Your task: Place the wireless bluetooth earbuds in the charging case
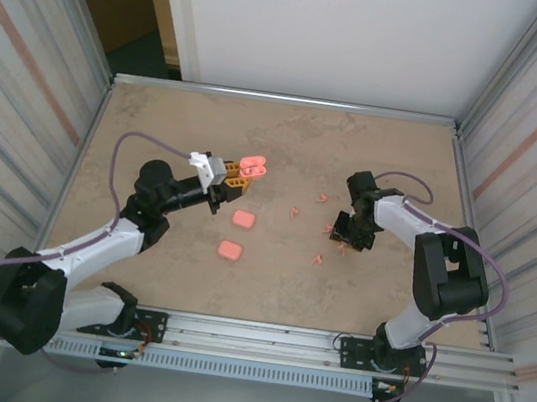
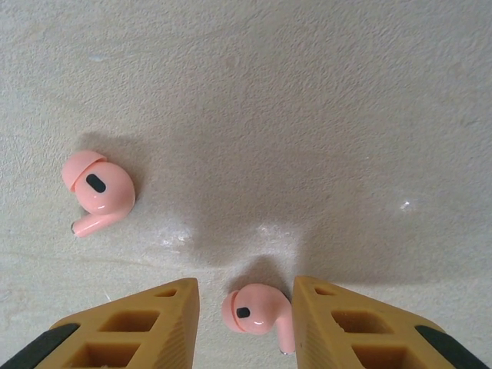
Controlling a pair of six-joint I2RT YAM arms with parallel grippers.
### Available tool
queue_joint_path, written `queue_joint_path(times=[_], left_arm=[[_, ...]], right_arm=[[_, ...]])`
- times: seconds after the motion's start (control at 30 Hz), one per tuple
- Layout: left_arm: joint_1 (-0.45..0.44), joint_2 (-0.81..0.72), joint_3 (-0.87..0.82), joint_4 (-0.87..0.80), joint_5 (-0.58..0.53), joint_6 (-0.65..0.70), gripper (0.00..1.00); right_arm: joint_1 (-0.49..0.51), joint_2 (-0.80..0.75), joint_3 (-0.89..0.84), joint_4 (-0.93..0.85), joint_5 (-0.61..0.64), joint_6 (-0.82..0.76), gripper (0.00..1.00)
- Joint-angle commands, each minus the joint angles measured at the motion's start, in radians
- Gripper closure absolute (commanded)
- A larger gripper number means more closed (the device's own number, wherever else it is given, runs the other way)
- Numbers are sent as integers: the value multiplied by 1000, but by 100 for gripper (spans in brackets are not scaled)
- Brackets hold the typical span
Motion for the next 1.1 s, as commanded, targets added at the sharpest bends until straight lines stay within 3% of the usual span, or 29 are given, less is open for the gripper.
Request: queue_joint_path(times=[0.0,0.37,0.57,1.07], left_arm=[[-7,-21,16,8,8,20,100],[-7,-16,20,8,9,20,100],[-6,-14,21,8,8,19,100],[-6,5,28,27,1,-14,100]], right_arm=[[11,26,11,-19,3,-23,65],[20,49,7,-24,10,-28,68],[24,48,7,-27,9,-32,74],[30,-57,1,3,4,-52,79]])
